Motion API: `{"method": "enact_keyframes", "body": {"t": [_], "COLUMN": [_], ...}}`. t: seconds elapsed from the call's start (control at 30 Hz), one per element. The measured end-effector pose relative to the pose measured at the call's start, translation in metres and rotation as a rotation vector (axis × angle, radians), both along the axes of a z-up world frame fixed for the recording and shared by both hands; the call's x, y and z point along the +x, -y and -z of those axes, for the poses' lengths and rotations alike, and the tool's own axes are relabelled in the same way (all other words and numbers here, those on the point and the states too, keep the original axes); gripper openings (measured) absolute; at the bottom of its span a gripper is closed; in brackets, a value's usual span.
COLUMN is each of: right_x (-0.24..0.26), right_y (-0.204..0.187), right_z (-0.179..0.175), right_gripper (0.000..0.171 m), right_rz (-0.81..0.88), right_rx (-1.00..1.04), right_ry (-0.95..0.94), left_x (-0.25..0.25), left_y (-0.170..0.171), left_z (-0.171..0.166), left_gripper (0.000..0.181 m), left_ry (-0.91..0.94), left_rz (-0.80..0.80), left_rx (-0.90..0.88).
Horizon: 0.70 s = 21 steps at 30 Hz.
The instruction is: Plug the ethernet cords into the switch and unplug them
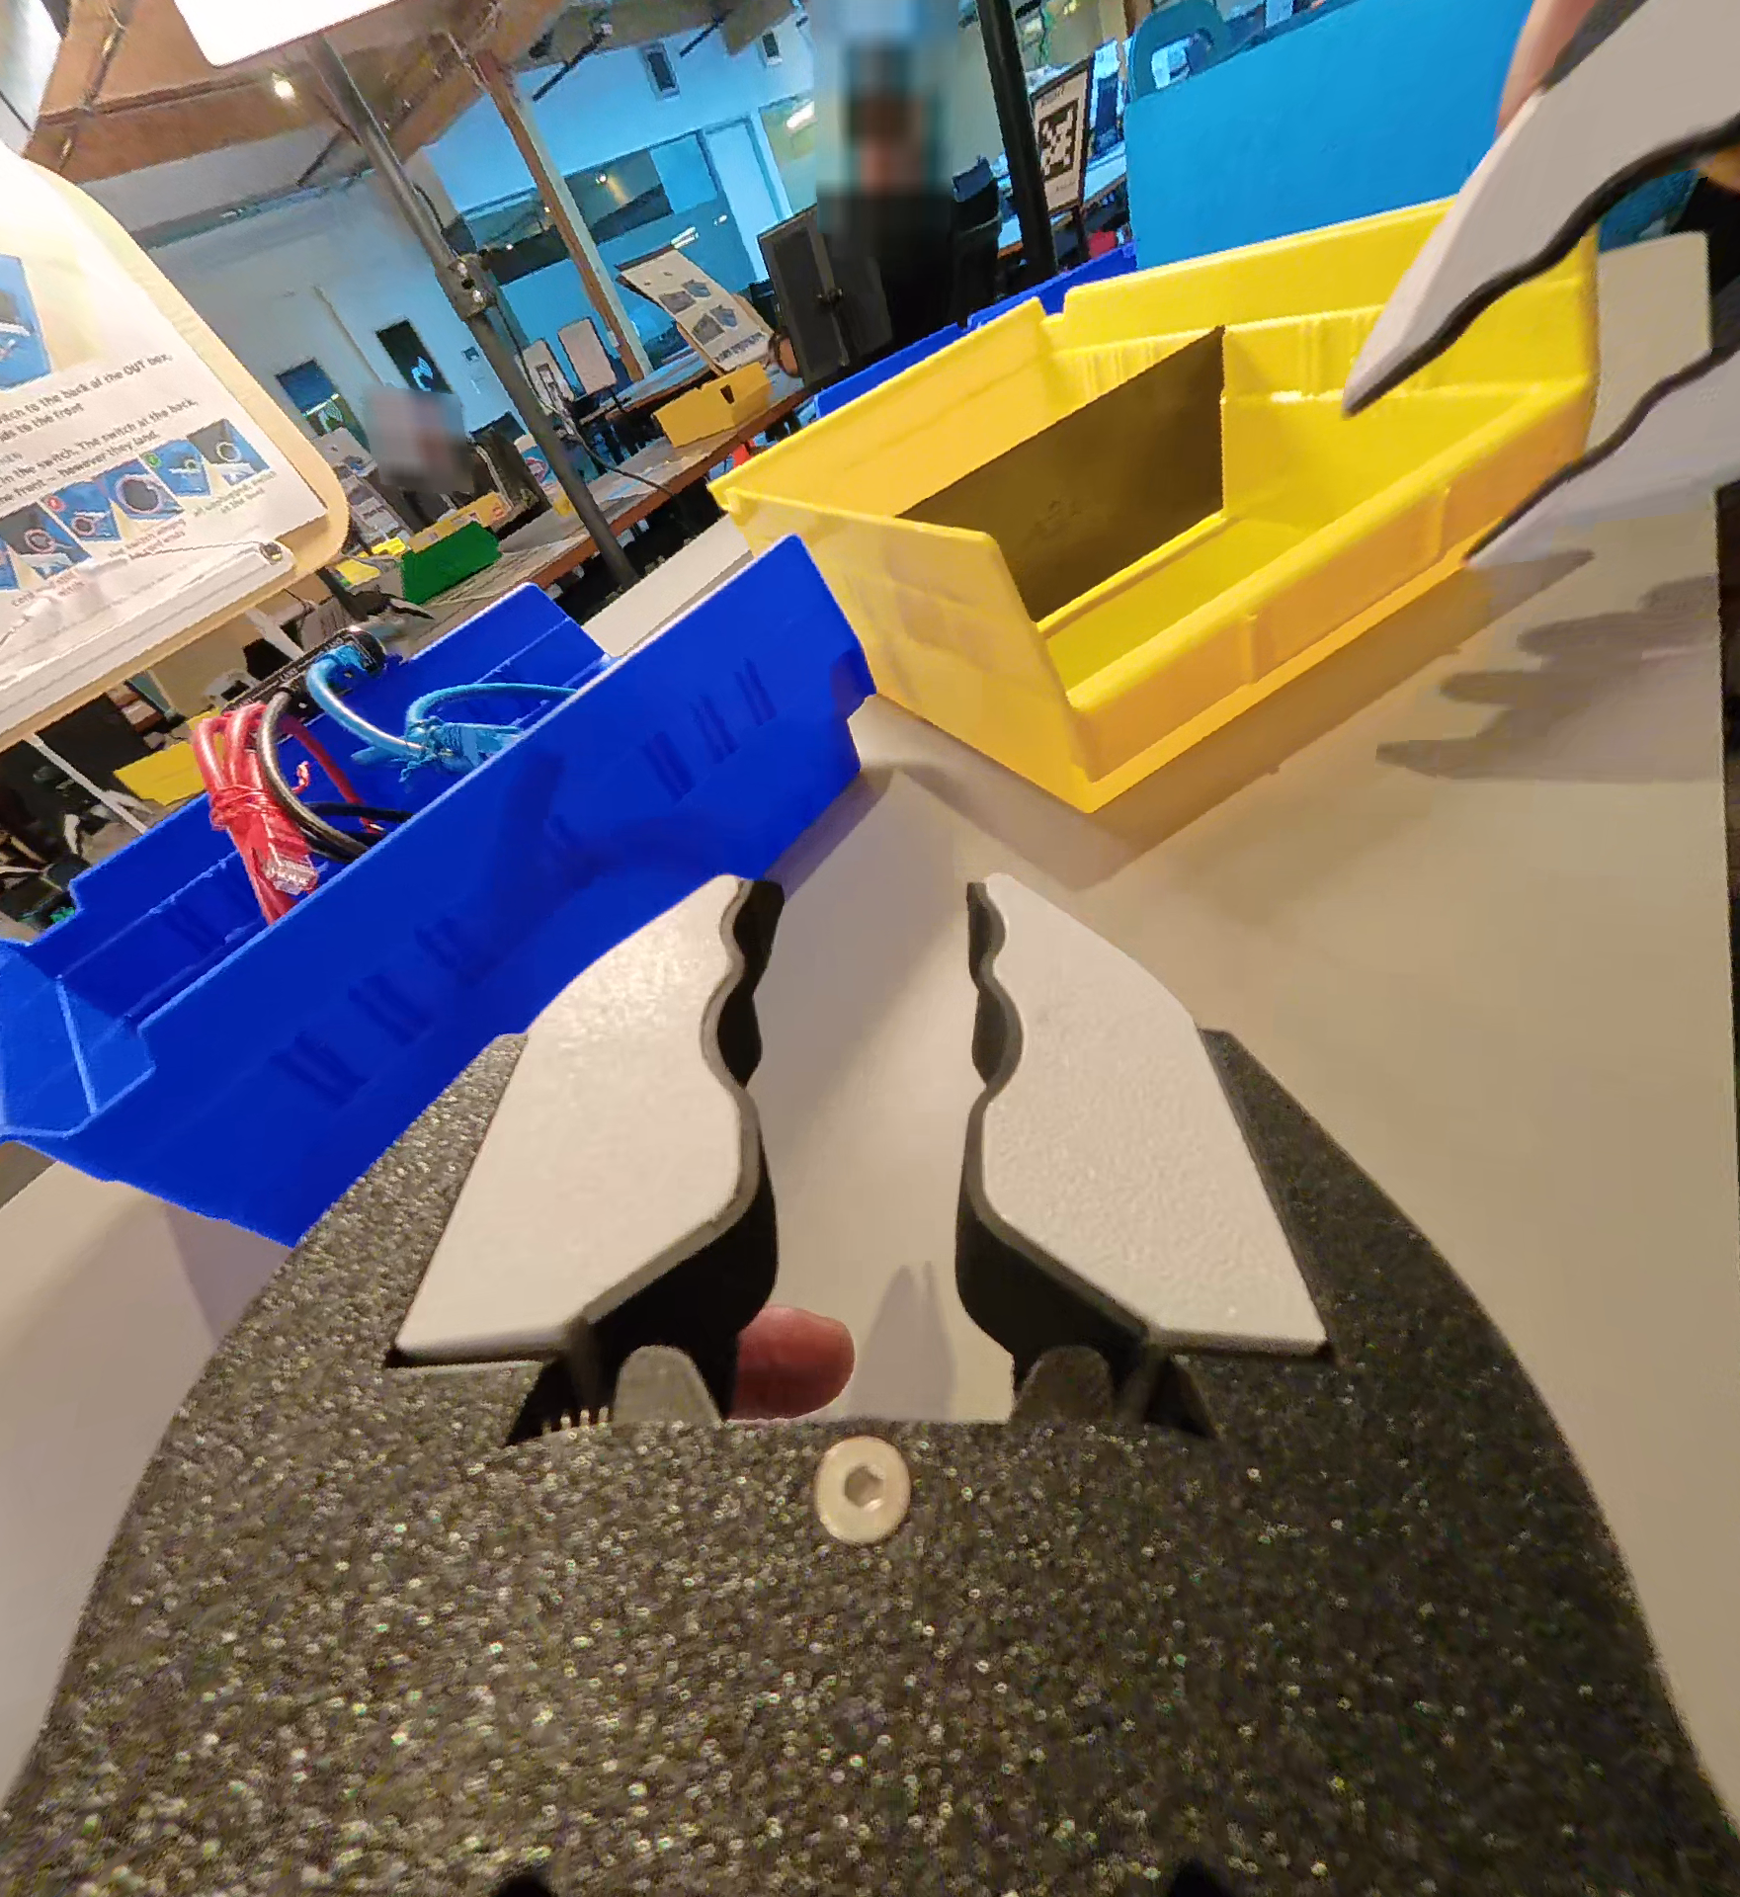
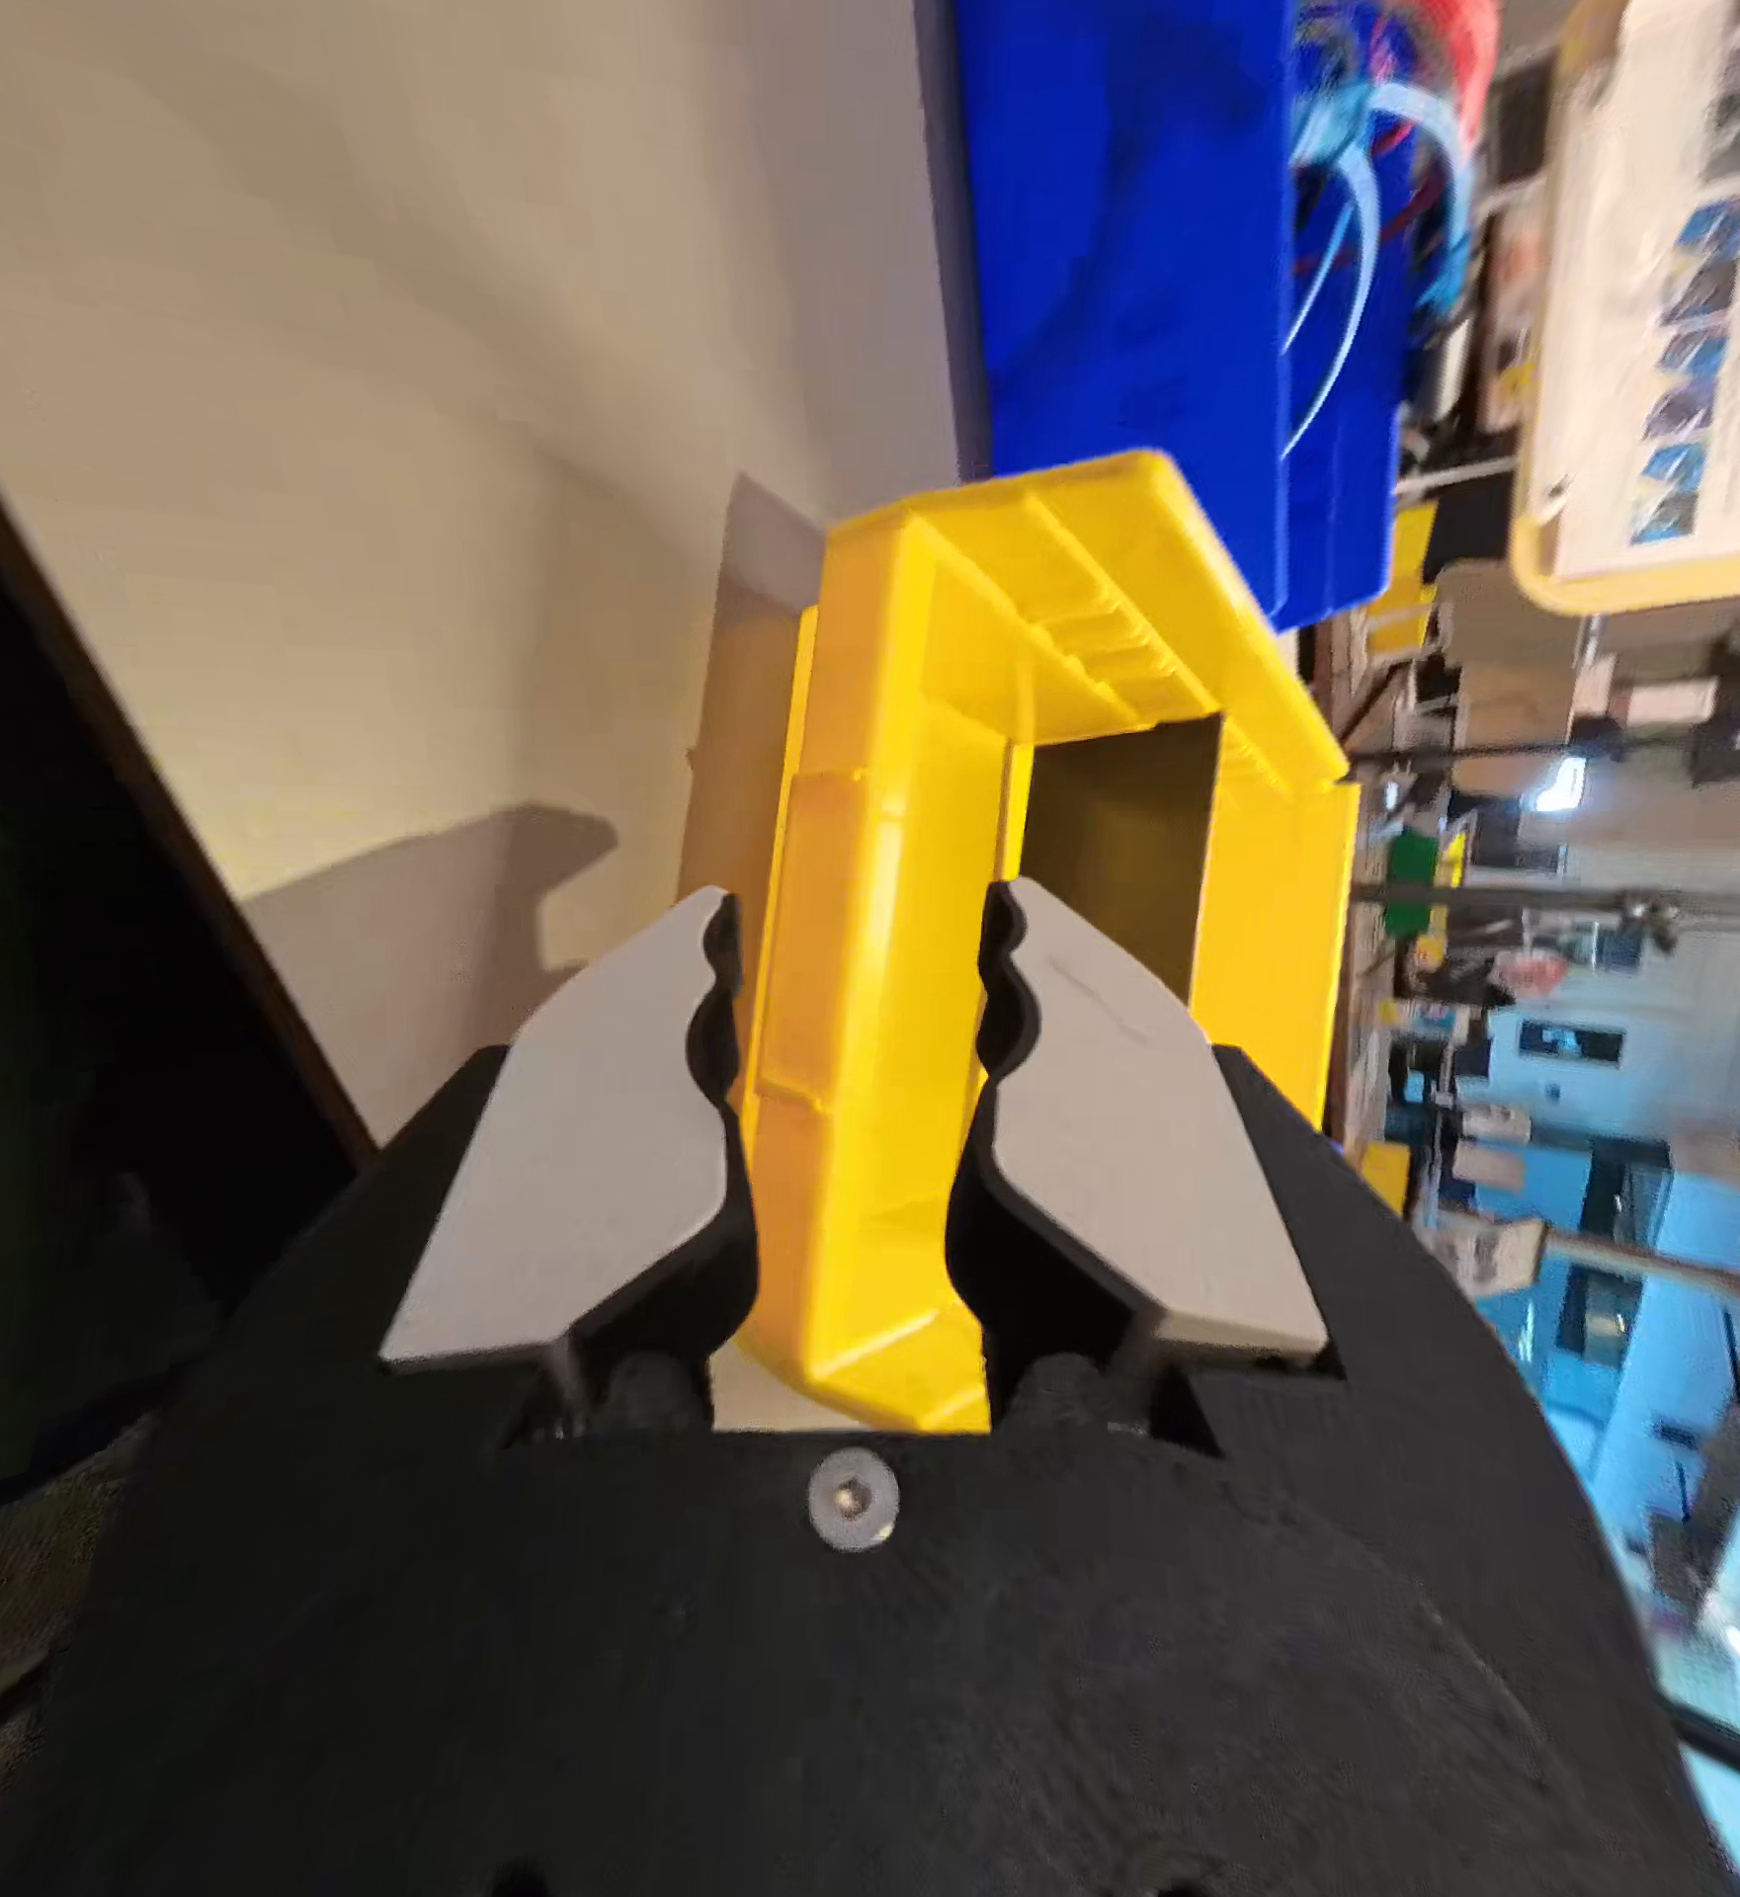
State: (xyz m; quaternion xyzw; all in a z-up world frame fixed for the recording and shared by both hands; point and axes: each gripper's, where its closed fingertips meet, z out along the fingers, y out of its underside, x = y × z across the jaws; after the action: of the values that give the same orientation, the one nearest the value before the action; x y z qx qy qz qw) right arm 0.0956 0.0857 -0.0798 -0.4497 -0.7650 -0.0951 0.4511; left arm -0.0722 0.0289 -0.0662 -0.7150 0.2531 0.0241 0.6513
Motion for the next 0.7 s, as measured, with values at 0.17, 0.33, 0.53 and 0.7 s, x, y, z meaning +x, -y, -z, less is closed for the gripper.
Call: {"method": "enact_keyframes", "body": {"t": [0.17,0.33,0.53,0.7], "right_x": [-0.001,0.004,0.016,-0.002], "right_y": [-0.043,-0.077,-0.112,-0.079], "right_z": [0.035,0.046,0.044,0.019], "right_gripper": [0.043,0.034,0.036,0.04], "right_rz": [0.218,0.35,0.412,0.247], "right_rx": [0.056,0.001,0.021,-0.081], "right_ry": [0.1,0.058,0.004,-0.141], "left_x": [-0.001,-0.002,-0.002,-0.005], "left_y": [-0.002,-0.004,-0.005,-0.007], "left_z": [0.007,0.013,0.015,0.015], "left_gripper": [0.038,0.039,0.039,0.039], "left_ry": [-0.07,-0.123,-0.139,-0.136], "left_rz": [-0.014,-0.028,-0.039,-0.061], "left_rx": [-0.014,-0.031,-0.036,-0.038]}}
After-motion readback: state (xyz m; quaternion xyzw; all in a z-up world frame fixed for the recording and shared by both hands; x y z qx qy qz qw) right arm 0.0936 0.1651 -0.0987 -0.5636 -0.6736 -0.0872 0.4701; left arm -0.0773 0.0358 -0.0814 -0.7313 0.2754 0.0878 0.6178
